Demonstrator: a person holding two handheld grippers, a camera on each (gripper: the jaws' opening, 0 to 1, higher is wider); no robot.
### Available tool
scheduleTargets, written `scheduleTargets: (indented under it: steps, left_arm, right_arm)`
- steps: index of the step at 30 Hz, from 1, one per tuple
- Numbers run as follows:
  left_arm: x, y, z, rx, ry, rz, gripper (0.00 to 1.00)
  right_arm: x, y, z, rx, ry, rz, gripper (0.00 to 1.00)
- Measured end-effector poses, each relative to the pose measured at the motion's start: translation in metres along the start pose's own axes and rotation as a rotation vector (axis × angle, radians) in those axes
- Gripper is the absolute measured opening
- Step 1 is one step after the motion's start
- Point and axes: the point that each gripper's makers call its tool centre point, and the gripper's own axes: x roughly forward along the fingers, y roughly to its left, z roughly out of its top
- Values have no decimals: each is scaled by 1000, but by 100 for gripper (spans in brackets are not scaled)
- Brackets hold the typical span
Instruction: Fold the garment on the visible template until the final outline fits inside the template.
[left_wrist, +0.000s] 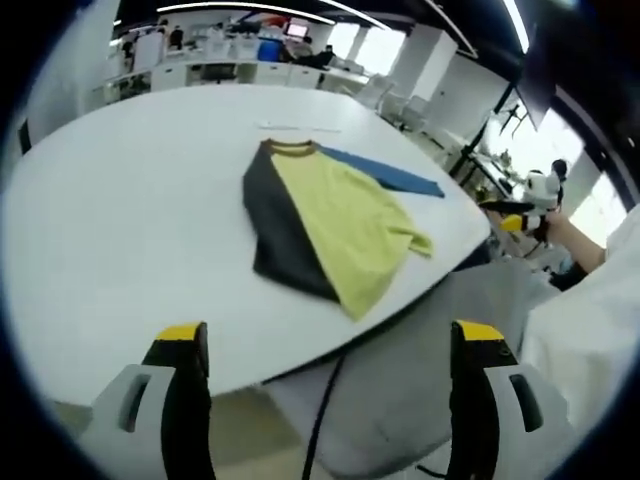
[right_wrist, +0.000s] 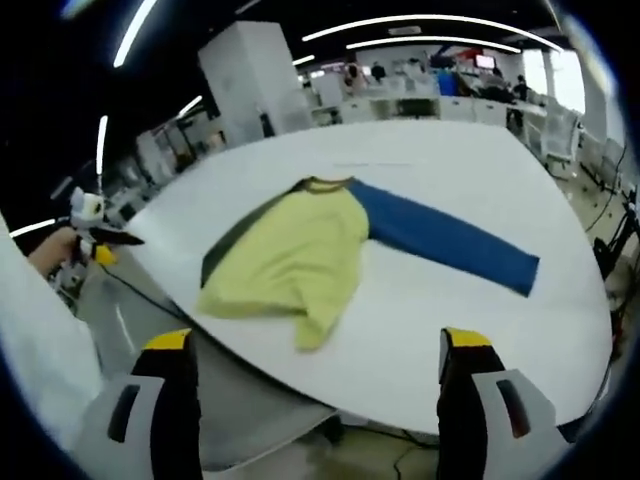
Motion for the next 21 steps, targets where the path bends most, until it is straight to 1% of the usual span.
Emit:
scheduleTargets:
  steps: [3, 7, 14, 21]
  left_arm:
    - [-5, 0, -5, -6, -7, 5, 97]
    - [-5, -1, -8, -15, -15, 11, 97]
    - [-4, -9, -7, -6, -23, 4, 97]
    - [-4, -8, -6, 0, -25, 5, 97]
  right_arm:
    - [0, 8, -2, -1, -2, 10, 100]
    - [-1, 12, -6, -17, 18, 11, 100]
    - [-6, 10, -5, -22, 7, 11, 100]
    - [-8, 10, -3, -34, 6, 2, 100]
